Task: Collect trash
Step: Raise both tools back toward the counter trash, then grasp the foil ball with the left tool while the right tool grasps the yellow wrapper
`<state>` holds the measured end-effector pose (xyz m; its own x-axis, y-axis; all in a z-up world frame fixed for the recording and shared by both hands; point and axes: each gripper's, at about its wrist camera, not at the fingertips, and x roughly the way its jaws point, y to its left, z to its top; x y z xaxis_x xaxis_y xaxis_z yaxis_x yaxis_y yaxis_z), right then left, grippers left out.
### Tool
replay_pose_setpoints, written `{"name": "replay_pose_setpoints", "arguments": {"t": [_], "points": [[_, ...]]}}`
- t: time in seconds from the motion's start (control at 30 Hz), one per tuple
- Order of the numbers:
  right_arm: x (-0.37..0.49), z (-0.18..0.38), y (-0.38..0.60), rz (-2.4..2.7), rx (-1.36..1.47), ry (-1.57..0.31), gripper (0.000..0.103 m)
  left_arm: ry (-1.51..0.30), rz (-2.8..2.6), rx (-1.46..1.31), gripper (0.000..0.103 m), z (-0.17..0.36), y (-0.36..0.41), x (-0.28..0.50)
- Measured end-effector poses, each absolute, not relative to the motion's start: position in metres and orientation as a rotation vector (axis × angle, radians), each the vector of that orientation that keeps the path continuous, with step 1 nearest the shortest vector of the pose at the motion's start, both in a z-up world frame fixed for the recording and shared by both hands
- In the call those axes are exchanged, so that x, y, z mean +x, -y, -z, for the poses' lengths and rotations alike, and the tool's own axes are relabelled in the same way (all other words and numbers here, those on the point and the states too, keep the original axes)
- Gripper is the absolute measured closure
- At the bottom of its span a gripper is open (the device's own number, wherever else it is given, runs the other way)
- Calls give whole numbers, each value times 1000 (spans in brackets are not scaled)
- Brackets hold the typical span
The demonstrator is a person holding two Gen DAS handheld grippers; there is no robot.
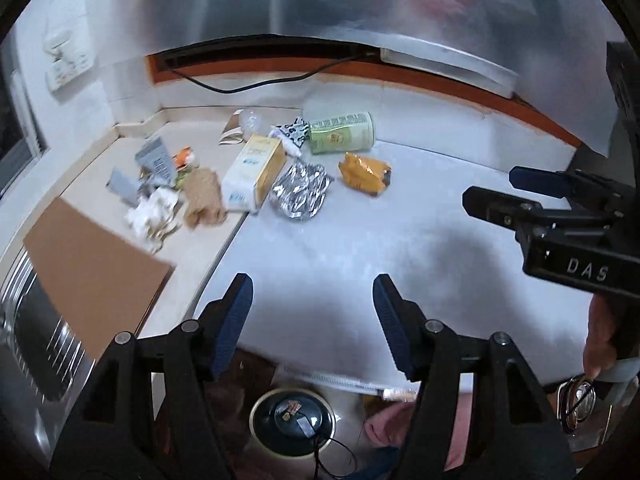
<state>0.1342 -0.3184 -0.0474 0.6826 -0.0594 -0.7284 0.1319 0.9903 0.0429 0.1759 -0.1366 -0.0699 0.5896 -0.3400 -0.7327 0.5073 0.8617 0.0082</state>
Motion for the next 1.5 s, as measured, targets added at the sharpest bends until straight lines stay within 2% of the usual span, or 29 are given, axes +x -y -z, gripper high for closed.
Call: {"name": "replay_pose_setpoints", "arguments": {"t": [0.27,0.53,0.93,1.03,1.1,1.2,1.27,1.5], "points": [[238,88,376,144,217,-926,29,-854,521,221,43,94,182,268],[310,117,406,147,329,-983,29,-988,477,150,44,133,204,341],[380,170,392,170,338,-1073,31,-1021,444,151,44,169,221,375],[391,186,391,172,368,-1107,42,-1019,443,143,44,170,221,381],[392,191,394,160,413,-1105,46,-1017,446,140,44,169,221,382],[390,193,397,142,443,-1117,58,-1019,448,144,44,168,222,383],[387,195,398,131,456,-1137,73,-1020,446,142,44,167,222,384],[367,192,406,95,500,-1131,83,-1008,421,150,44,169,228,388]]}}
